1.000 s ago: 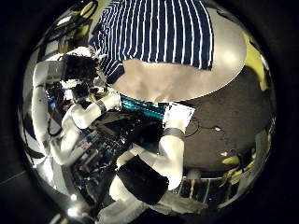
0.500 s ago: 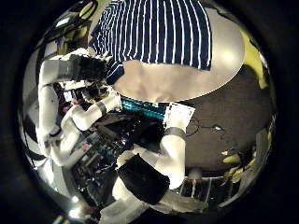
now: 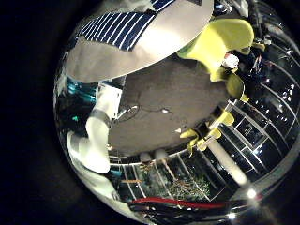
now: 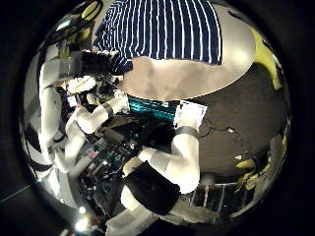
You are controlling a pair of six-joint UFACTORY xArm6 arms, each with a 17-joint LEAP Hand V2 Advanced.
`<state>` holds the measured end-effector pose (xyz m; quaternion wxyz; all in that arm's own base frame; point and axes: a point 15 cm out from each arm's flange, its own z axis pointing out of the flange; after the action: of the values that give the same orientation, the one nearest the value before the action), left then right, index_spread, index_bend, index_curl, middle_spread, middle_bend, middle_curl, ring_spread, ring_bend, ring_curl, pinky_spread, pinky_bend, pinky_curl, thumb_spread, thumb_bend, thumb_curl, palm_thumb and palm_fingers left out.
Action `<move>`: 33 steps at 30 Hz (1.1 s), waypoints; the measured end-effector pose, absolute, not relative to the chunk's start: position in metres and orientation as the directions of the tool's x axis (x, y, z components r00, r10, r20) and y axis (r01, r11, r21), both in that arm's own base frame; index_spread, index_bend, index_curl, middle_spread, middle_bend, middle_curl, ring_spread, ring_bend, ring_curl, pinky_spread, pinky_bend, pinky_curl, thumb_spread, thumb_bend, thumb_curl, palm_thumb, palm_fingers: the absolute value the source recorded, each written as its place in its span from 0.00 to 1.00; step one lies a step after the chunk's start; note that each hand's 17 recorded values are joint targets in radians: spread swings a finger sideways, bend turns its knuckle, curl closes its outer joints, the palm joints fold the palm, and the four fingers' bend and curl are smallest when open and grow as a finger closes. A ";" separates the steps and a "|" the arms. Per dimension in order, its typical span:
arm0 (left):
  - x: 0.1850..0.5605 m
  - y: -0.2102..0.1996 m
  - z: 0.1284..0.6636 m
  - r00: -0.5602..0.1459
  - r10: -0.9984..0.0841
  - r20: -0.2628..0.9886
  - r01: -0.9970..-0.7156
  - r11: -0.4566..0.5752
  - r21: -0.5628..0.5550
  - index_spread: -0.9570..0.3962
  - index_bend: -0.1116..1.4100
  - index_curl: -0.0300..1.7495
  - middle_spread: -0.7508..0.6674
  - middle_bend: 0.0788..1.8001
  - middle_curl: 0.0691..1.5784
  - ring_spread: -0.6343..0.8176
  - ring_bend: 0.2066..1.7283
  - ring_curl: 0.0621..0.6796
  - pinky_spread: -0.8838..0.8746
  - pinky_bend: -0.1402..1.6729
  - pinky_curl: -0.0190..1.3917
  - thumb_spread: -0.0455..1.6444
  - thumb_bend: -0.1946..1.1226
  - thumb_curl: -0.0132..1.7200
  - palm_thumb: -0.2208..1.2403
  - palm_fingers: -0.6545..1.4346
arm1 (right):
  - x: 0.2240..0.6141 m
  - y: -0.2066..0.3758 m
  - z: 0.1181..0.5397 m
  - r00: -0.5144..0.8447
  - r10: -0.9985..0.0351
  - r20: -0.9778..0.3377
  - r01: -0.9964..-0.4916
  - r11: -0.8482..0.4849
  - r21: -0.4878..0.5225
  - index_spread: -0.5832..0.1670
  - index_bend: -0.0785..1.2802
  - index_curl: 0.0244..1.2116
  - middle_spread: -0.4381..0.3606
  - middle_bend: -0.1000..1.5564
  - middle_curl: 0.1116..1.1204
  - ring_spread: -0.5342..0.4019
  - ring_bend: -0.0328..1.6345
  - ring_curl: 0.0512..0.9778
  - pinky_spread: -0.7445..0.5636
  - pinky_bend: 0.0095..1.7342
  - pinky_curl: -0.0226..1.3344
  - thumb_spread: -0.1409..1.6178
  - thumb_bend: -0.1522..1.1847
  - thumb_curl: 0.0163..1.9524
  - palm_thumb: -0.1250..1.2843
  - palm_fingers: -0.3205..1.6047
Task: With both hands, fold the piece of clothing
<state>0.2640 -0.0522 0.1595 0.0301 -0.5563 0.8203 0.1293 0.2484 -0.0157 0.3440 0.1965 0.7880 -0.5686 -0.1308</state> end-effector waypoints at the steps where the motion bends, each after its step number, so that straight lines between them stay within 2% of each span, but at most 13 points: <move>1: 0.266 -0.051 0.164 -0.374 -0.907 -0.194 -0.923 0.343 0.175 0.56 0.20 0.22 0.32 0.39 0.42 0.15 0.57 0.46 0.24 0.57 0.35 0.66 0.19 0.23 0.59 0.75 | 0.249 -0.015 0.343 0.319 -0.948 0.017 -0.845 -0.276 0.458 0.43 0.17 0.21 0.67 0.22 0.25 0.77 0.38 0.19 0.85 0.35 0.16 0.85 0.11 0.09 0.24 0.27; 7: 0.278 -0.043 0.188 -0.355 -0.914 -0.195 -0.933 0.330 0.146 0.46 0.24 0.27 0.22 0.41 0.48 0.09 0.62 0.56 0.17 0.66 0.41 0.70 0.19 0.23 0.66 0.78 | 0.253 -0.007 0.328 0.335 -0.942 0.019 -0.832 -0.287 0.474 0.47 0.16 0.19 0.65 0.24 0.26 0.72 0.44 0.22 0.80 0.39 0.17 0.86 0.14 0.11 0.34 0.32; 13: 0.279 -0.039 0.200 -0.368 -0.909 -0.193 -0.926 0.339 0.168 0.38 0.27 0.33 0.17 0.42 0.54 0.08 0.66 0.64 0.15 0.70 0.44 0.73 0.17 0.24 0.68 0.76 | 0.260 0.006 0.279 0.361 -0.932 0.033 -0.821 -0.301 0.486 0.50 0.18 0.20 0.60 0.29 0.29 0.59 0.50 0.25 0.69 0.40 0.16 0.82 0.15 0.13 0.44 0.37; 18: 0.279 -0.038 0.207 -0.375 -0.907 -0.190 -0.922 0.344 0.177 0.34 0.27 0.39 0.14 0.42 0.57 0.08 0.69 0.68 0.15 0.72 0.46 0.75 0.15 0.25 0.69 0.75 | 0.265 0.016 0.239 0.368 -0.928 0.062 -0.819 -0.292 0.494 0.51 0.18 0.21 0.56 0.30 0.30 0.52 0.52 0.28 0.64 0.41 0.16 0.79 0.14 0.14 0.48 0.37; 20: 0.276 -0.037 0.210 -0.377 -0.907 -0.188 -0.920 0.342 0.191 0.32 0.26 0.41 0.13 0.42 0.58 0.08 0.69 0.69 0.14 0.74 0.47 0.75 0.14 0.25 0.68 0.74 | 0.266 0.020 0.226 0.377 -0.923 0.072 -0.808 -0.289 0.514 0.50 0.17 0.21 0.55 0.29 0.30 0.49 0.54 0.29 0.62 0.42 0.16 0.77 0.12 0.14 0.49 0.35; 22: 0.270 -0.034 0.213 -0.390 -0.902 -0.184 -0.912 0.351 0.214 0.32 0.25 0.43 0.12 0.42 0.59 0.08 0.66 0.69 0.15 0.75 0.49 0.74 0.11 0.24 0.61 0.68 | 0.266 0.022 0.219 0.382 -0.921 0.073 -0.796 -0.288 0.532 0.50 0.17 0.21 0.55 0.28 0.30 0.47 0.55 0.30 0.60 0.43 0.16 0.76 0.11 0.14 0.49 0.33; 23: 0.268 -0.032 0.212 -0.398 -0.900 -0.178 -0.907 0.357 0.222 0.33 0.26 0.45 0.13 0.38 0.59 0.09 0.62 0.68 0.15 0.74 0.49 0.72 0.09 0.23 0.55 0.60 | 0.266 0.020 0.218 0.375 -0.924 0.072 -0.796 -0.282 0.536 0.51 0.18 0.21 0.55 0.28 0.30 0.47 0.55 0.30 0.60 0.44 0.16 0.76 0.11 0.14 0.50 0.33; 24: 0.267 -0.032 0.211 -0.403 -0.899 -0.171 -0.905 0.363 0.224 0.33 0.26 0.45 0.14 0.38 0.59 0.09 0.62 0.70 0.15 0.74 0.50 0.72 0.09 0.23 0.54 0.59 | 0.267 0.018 0.217 0.368 -0.927 0.071 -0.797 -0.275 0.538 0.51 0.18 0.22 0.54 0.29 0.30 0.46 0.55 0.30 0.59 0.44 0.16 0.75 0.10 0.14 0.50 0.33; 25: 0.264 -0.032 0.207 -0.405 -0.900 -0.161 -0.902 0.365 0.229 0.36 0.27 0.46 0.17 0.30 0.57 0.11 0.59 0.67 0.16 0.73 0.50 0.70 0.09 0.21 0.49 0.49 | 0.267 0.017 0.217 0.363 -0.929 0.071 -0.798 -0.270 0.539 0.50 0.18 0.22 0.54 0.29 0.30 0.45 0.55 0.30 0.58 0.44 0.16 0.75 0.10 0.14 0.49 0.32; 27: 0.264 -0.032 0.201 -0.406 -0.901 -0.152 -0.903 0.370 0.219 0.41 0.27 0.47 0.23 0.23 0.55 0.17 0.56 0.66 0.18 0.70 0.49 0.68 0.10 0.20 0.44 0.41 | 0.267 0.016 0.217 0.362 -0.930 0.071 -0.799 -0.270 0.537 0.50 0.18 0.22 0.54 0.29 0.30 0.45 0.55 0.30 0.58 0.45 0.16 0.74 0.10 0.14 0.49 0.31; 29: 0.266 -0.034 0.196 -0.404 -0.903 -0.146 -0.906 0.374 0.197 0.46 0.27 0.46 0.28 0.18 0.52 0.22 0.54 0.62 0.20 0.66 0.48 0.67 0.11 0.20 0.42 0.37 | 0.267 0.016 0.218 0.362 -0.929 0.071 -0.800 -0.271 0.536 0.50 0.19 0.23 0.54 0.29 0.31 0.44 0.55 0.31 0.57 0.45 0.15 0.74 0.10 0.14 0.49 0.31; 30: 0.268 -0.035 0.194 -0.405 -0.903 -0.146 -0.907 0.377 0.186 0.50 0.26 0.45 0.34 0.14 0.49 0.27 0.53 0.60 0.24 0.62 0.47 0.66 0.11 0.19 0.39 0.34 | 0.267 0.016 0.218 0.364 -0.929 0.070 -0.799 -0.273 0.536 0.50 0.19 0.23 0.53 0.29 0.31 0.44 0.55 0.31 0.57 0.45 0.15 0.74 0.10 0.14 0.49 0.31; 33: 0.274 -0.037 0.189 -0.405 -0.903 -0.147 -0.911 0.384 0.152 0.59 0.22 0.42 0.44 0.11 0.44 0.36 0.51 0.55 0.31 0.57 0.45 0.63 0.12 0.19 0.36 0.32 | 0.267 0.018 0.219 0.366 -0.928 0.071 -0.799 -0.275 0.534 0.50 0.19 0.24 0.53 0.29 0.31 0.44 0.56 0.31 0.57 0.45 0.15 0.74 0.10 0.14 0.48 0.31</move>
<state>0.2735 -0.0371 0.1892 0.0198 -0.5452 0.8315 0.1046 0.2670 0.0176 0.2191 0.2498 0.7879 -0.5480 -0.1286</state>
